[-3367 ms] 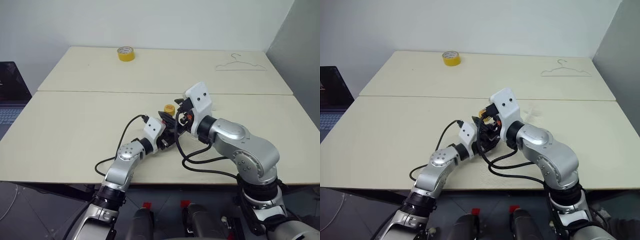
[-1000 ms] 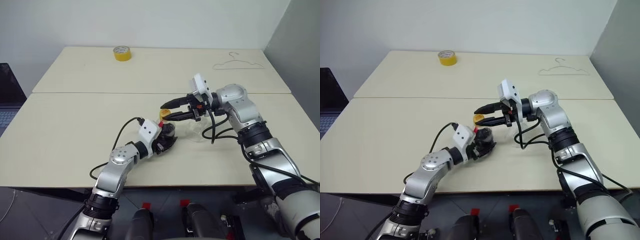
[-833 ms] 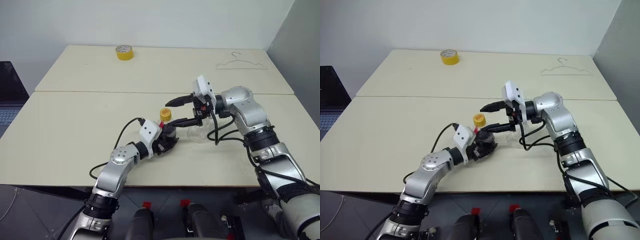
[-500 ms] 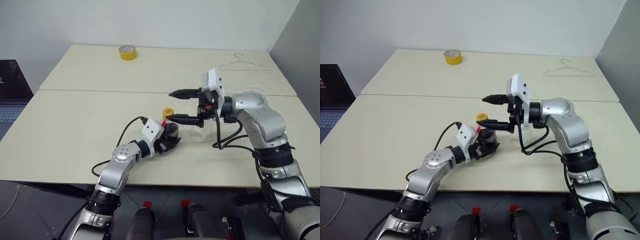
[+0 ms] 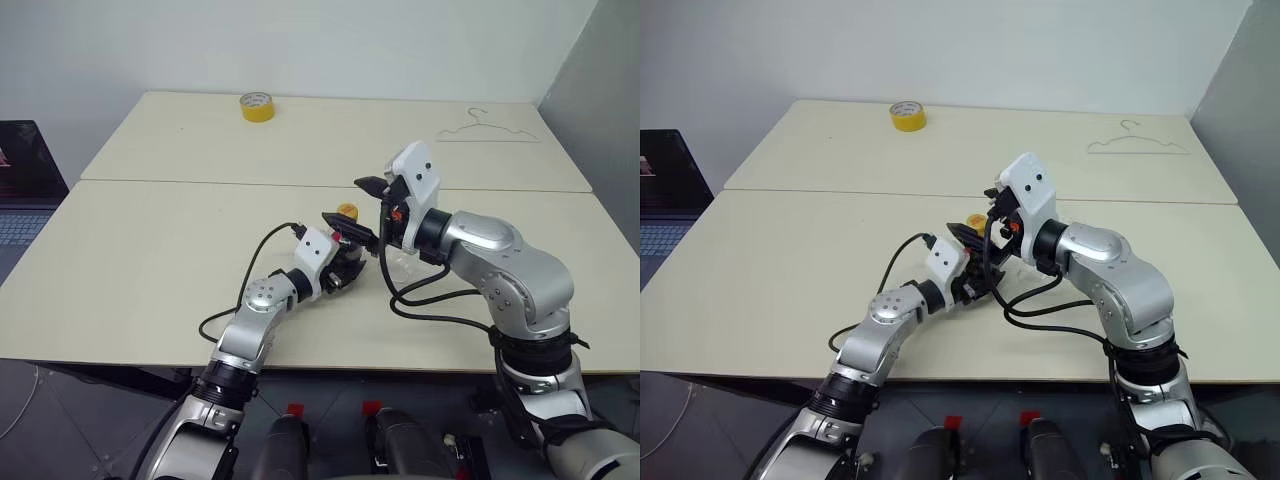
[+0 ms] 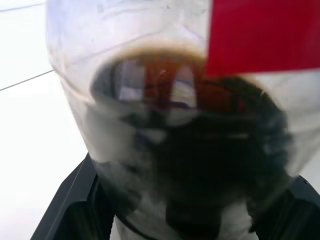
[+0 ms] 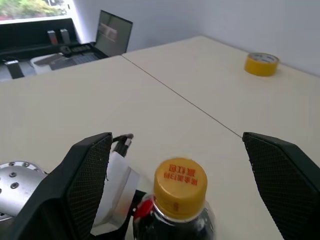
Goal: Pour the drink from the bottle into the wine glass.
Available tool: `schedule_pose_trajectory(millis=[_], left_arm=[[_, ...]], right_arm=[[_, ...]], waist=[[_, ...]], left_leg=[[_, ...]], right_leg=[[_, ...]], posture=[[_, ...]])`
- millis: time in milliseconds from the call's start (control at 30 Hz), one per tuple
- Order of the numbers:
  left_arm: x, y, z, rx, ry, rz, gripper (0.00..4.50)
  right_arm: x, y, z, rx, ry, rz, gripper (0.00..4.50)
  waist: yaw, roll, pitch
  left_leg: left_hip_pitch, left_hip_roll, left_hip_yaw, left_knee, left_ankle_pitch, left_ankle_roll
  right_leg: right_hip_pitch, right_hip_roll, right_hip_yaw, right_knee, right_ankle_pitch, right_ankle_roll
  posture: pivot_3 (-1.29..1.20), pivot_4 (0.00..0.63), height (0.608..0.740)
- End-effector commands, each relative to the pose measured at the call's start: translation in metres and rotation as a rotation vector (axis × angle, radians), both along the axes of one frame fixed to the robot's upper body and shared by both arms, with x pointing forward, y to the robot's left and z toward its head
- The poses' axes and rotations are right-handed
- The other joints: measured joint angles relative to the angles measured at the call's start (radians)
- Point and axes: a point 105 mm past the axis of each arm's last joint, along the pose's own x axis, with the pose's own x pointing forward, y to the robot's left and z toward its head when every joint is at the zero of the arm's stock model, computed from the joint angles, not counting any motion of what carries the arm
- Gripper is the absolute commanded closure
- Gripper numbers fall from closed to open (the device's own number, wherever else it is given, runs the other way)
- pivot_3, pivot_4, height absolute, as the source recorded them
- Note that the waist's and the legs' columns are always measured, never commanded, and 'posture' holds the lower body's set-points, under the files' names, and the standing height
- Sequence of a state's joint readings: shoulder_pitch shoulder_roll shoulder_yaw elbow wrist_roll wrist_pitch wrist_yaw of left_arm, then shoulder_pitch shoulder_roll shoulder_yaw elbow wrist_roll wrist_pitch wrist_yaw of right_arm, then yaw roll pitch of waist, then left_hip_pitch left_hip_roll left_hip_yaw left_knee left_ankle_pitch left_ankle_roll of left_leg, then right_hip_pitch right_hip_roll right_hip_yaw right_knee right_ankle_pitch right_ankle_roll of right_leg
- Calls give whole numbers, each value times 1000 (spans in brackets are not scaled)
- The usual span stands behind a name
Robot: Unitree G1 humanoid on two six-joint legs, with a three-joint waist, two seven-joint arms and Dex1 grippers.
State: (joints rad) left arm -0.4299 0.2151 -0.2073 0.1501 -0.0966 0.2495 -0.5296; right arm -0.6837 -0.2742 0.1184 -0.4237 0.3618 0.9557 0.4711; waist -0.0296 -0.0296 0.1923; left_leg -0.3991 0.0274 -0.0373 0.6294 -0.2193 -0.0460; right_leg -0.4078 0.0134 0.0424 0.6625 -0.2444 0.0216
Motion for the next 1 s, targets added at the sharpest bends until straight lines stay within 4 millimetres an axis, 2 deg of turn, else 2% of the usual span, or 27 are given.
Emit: schedule_pose_trajectory(millis=[33, 167, 533, 700, 1000], left_arm=[[2, 7, -23, 54, 64, 50, 1256], [1, 5, -23, 48, 66, 48, 1256], [-4, 4, -25, 36, 72, 55, 1256], [-5, 4, -25, 30, 72, 59, 1256], [-5, 5, -26, 24, 76, 62, 1256]], right_arm=[[2, 2, 4, -6, -28, -58, 39], [8, 10, -2, 0, -7, -80, 39], [30, 24, -3, 77, 20, -151, 39], [41, 19, -5, 90, 21, -204, 39], [45, 9, -8, 98, 27, -231, 39]], waist=[[-1, 0, 0], [-1, 0, 0], [-3, 0, 0], [-2, 0, 0], [-3, 0, 0]], left_leg=[[0, 0, 0, 0, 0, 0], [0, 0, 0, 0, 0, 0], [0, 0, 0, 0, 0, 0], [-1, 0, 0, -1, 0, 0], [-1, 0, 0, -1, 0, 0]], right_leg=[[0, 0, 0, 0, 0, 0], [0, 0, 0, 0, 0, 0], [0, 0, 0, 0, 0, 0], [0, 0, 0, -1, 0, 0], [-1, 1, 0, -1, 0, 0]], posture=[[0, 150, 740], [0, 150, 740], [0, 150, 740], [0, 150, 740], [0, 150, 740]])
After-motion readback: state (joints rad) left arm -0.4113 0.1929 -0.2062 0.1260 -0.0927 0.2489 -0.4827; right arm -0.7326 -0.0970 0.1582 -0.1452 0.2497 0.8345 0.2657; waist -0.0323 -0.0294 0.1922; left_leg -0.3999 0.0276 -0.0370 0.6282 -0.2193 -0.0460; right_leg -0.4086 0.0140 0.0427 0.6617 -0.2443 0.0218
